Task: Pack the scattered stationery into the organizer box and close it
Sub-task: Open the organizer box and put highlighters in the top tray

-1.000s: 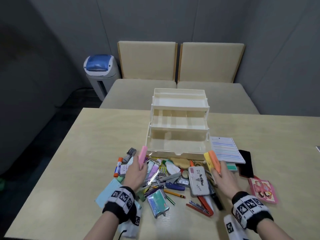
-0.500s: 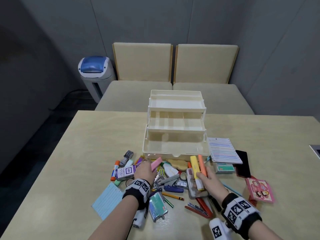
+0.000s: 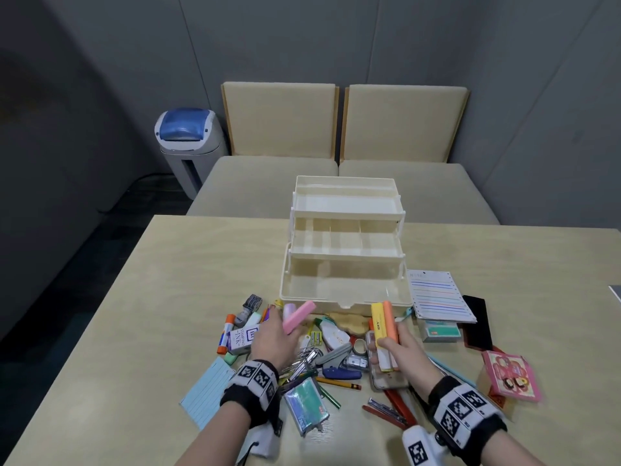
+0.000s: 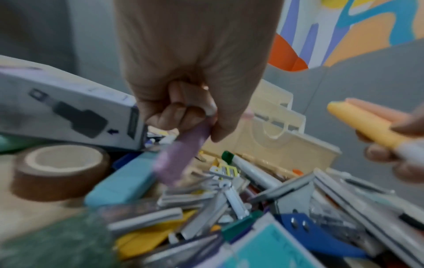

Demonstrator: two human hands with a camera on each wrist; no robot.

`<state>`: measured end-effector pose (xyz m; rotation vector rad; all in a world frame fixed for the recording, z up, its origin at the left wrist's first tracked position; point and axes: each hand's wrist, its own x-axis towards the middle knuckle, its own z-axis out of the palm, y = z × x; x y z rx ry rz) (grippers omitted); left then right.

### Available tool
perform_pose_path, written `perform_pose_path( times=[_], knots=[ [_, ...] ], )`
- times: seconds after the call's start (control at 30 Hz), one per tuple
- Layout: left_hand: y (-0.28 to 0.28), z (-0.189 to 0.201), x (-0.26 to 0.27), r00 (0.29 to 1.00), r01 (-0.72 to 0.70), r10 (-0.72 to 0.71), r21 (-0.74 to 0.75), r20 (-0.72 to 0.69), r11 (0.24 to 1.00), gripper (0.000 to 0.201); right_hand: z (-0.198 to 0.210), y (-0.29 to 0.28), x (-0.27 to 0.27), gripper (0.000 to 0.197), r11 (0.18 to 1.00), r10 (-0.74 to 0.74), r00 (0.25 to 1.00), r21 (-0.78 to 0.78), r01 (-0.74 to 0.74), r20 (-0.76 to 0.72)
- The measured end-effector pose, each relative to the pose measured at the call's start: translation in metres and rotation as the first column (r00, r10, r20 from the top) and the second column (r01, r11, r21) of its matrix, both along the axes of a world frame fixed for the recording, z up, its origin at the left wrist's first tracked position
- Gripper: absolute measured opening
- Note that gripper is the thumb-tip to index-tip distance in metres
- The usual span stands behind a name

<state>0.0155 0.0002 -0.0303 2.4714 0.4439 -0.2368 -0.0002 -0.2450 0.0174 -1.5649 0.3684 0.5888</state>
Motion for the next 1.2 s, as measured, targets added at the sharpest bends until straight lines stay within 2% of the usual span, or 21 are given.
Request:
perform_pose_path(
  times=[0.1,0.2,0.37,0.53,0.67,0.73,0.87,0.93,1.0,1.1,1.2],
  knots=[
    [0.015,0.013,-0.005,0.993,-0.113,0.109,0.080,0.052,0.990,0.029,0.004,0.003,-0.001,0.036,1.000,0.031,1.000,0.000,-0.031,0.001],
    [0.025,0.018,-0.003,0.992,-0.124,0.122,0.174,0.021,0.977,0.026,0.009,0.008,-0.004,0.031,0.997,0.079,0.997,-0.013,-0.079,0.020],
    [0.006,0.020,0.002,0.987,0.139,-0.101,0.340,-0.128,0.930,0.032,0.010,0.010,-0.007,0.029,0.995,0.104,0.994,-0.015,-0.103,0.027],
    [-0.009,0.019,0.013,0.943,0.231,-0.095,0.424,-0.318,0.876,0.024,0.011,0.005,-0.011,0.031,0.987,0.157,0.986,-0.035,-0.156,0.056],
    [-0.015,0.019,0.018,0.901,0.385,-0.184,0.531,-0.392,0.755,0.024,0.010,-0.001,-0.009,0.038,0.975,0.210,0.973,-0.093,-0.202,0.093],
    [-0.017,0.021,0.020,0.891,0.411,-0.199,0.538,-0.408,0.736,0.025,0.012,-0.003,-0.008,0.038,0.971,0.227,0.970,-0.099,-0.219,0.086],
    [-0.013,0.021,0.016,0.924,0.324,-0.173,0.463,-0.340,0.825,0.020,0.013,-0.004,-0.007,0.033,0.970,0.205,0.974,-0.149,-0.190,0.097],
    [-0.006,0.020,0.012,0.953,0.253,-0.147,0.429,-0.265,0.867,0.028,0.010,-0.006,-0.004,0.036,0.975,0.180,0.979,-0.151,-0.165,0.092],
    [0.001,0.023,0.007,0.967,0.232,-0.161,0.428,-0.196,0.874,0.040,0.010,-0.009,-0.001,0.040,0.975,0.183,0.978,-0.146,-0.166,0.105],
    [0.009,0.032,0.002,0.977,0.214,-0.197,0.426,-0.085,0.879,0.040,0.015,-0.011,0.007,0.041,0.971,0.219,0.970,-0.119,-0.205,0.110],
    [0.017,0.039,0.000,0.976,0.205,-0.219,0.337,0.004,0.919,0.034,0.026,-0.014,0.020,0.036,0.969,0.236,0.964,-0.110,-0.223,0.123]
  ],
)
